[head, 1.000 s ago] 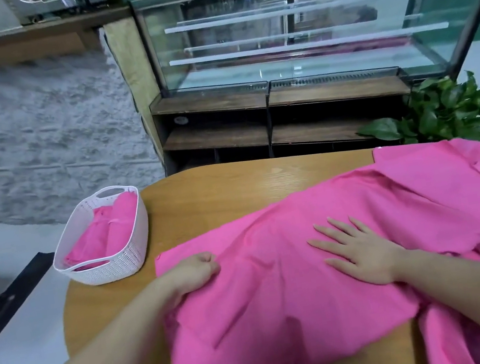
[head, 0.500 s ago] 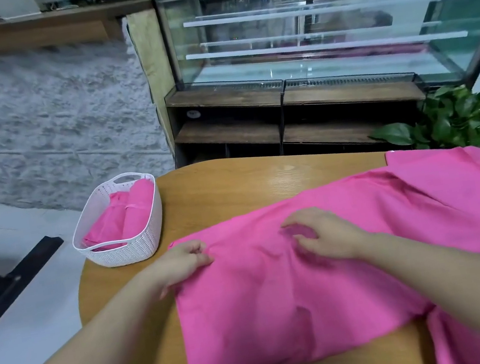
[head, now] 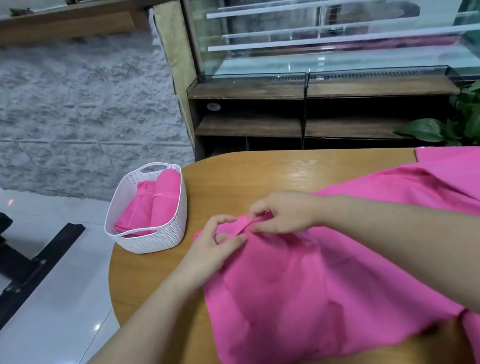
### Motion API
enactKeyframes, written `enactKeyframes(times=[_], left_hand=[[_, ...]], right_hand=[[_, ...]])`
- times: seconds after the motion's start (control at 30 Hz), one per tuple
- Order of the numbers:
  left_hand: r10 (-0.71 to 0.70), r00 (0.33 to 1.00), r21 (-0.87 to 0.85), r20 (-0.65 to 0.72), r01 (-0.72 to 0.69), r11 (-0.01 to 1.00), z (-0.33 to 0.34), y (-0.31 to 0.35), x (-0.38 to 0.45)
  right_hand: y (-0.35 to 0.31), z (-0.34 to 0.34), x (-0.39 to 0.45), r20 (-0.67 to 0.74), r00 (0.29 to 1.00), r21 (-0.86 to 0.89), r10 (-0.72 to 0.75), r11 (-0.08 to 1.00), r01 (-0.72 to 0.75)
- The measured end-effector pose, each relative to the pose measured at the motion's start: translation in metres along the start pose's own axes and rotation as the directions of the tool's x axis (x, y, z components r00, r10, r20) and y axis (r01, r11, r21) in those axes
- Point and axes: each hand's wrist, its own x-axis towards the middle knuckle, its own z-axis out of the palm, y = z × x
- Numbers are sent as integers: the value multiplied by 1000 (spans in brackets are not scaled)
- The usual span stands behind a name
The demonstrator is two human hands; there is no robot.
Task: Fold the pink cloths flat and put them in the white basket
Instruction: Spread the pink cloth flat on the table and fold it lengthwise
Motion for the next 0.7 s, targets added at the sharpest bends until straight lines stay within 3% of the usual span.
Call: enactKeyframes(times=[0.1, 0.2, 0.37, 0.5, 0.7], left_hand=[[-161, 986, -329, -35, 141, 934, 6, -23, -15], [-224, 971, -623, 78, 223, 750, 19, -31, -29], [-352, 927, -490, 131, 369, 790, 23, -33, -51], [-405, 888, -518, 217, 457, 723, 17, -36, -66], [-530, 835, -544, 149, 516, 661, 10, -44, -74]], right_hand=[[1, 1, 0, -143, 990, 112, -2, 994, 18], [5, 4, 6, -285, 959, 159, 9, 986, 38], [16, 8, 21, -321, 940, 92, 115, 992, -90], [18, 15, 32, -333, 931, 11, 149, 988, -154], [6, 41, 58, -263, 960, -222, 99, 962, -160]])
